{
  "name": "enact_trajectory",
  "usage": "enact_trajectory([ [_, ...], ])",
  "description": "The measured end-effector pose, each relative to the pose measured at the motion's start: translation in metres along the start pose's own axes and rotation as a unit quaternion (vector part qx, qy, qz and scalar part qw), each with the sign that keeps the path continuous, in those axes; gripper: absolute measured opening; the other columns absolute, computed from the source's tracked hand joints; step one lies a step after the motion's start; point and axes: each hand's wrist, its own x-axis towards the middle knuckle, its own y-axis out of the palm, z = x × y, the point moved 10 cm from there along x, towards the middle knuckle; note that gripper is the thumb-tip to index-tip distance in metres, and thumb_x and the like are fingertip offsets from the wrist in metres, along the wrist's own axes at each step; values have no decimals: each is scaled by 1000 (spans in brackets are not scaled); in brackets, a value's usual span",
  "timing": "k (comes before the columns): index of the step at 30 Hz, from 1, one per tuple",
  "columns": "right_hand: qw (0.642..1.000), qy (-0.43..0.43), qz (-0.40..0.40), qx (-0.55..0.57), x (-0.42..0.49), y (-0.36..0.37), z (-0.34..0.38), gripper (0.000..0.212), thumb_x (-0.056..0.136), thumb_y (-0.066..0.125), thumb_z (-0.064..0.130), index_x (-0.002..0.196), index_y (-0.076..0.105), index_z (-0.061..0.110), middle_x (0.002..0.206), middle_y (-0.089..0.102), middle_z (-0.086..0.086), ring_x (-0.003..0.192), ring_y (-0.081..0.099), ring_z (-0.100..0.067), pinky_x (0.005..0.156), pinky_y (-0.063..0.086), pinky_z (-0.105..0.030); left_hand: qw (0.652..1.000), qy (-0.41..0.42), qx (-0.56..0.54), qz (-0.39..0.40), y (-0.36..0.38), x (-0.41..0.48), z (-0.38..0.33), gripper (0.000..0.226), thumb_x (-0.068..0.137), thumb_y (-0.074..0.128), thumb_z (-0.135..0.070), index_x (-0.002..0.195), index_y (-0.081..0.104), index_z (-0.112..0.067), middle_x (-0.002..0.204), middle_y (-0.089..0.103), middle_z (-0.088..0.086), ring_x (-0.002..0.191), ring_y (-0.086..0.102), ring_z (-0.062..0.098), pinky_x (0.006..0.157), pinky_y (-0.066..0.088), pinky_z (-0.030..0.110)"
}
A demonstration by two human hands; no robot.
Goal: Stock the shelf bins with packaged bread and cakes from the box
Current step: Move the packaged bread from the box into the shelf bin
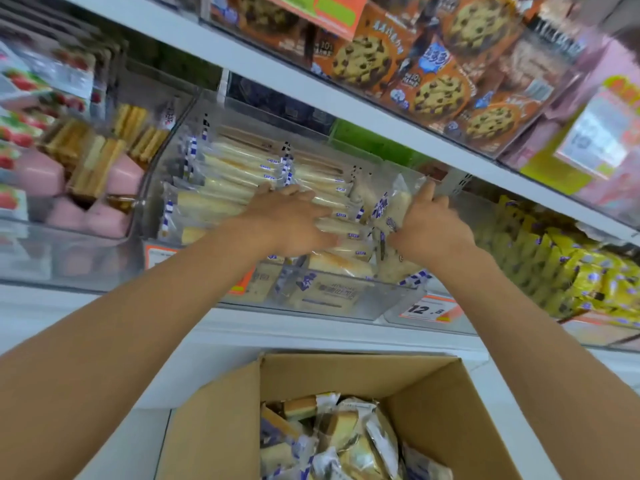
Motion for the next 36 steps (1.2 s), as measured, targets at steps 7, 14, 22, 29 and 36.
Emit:
enact_trajectory([
  [7, 993, -73, 1, 91, 2, -1, 14, 99, 92, 57, 50, 151, 0, -7, 157, 12, -25, 142, 24, -37, 111, 28, -39, 1000, 2, -2, -4, -1, -4, -4, 72, 89, 27, -78, 153, 19, -46, 166, 6, -7, 152, 5, 19, 122, 1, 48],
  [14, 978, -78, 66, 181, 18, 12, 8, 31, 82, 68, 21, 110, 58, 11, 71, 45, -6, 53, 38, -13, 43, 29, -23, 1000, 0, -2, 0, 1, -4, -1, 72, 89, 28, -77, 153, 16, -46, 165, 4, -9, 152, 5, 18, 122, 1, 46],
  [22, 961, -95, 44, 257, 29, 8, 17, 27, 87, 64, 19, 98, 61, -5, 71, 53, -6, 61, 53, -12, 48, 36, -24, 1000, -4, 2, 3, 2, -4, 0, 74, 88, 27, -78, 154, 15, -45, 165, 4, -9, 152, 4, 17, 122, 1, 46],
  [29, 961, -31, 138, 239, 43, 31, 27, 25, 80, 68, 16, 69, 47, 8, 64, 44, -7, 54, 44, -18, 46, 32, -22, 1000, -7, -6, -2, 1, -4, -1, 70, 90, 31, -74, 153, 18, -46, 165, 5, -10, 152, 5, 16, 122, 1, 44],
  [36, 953, -84, 7, 292, 28, 30, 26, 86, 89, 67, 34, 153, 12, 16, 158, 15, -12, 136, 37, -30, 98, 34, -25, 1000, -8, -9, -10, -1, -8, -3, 69, 90, 32, -73, 153, 19, -45, 165, 9, -10, 151, 7, 17, 122, 1, 43],
])
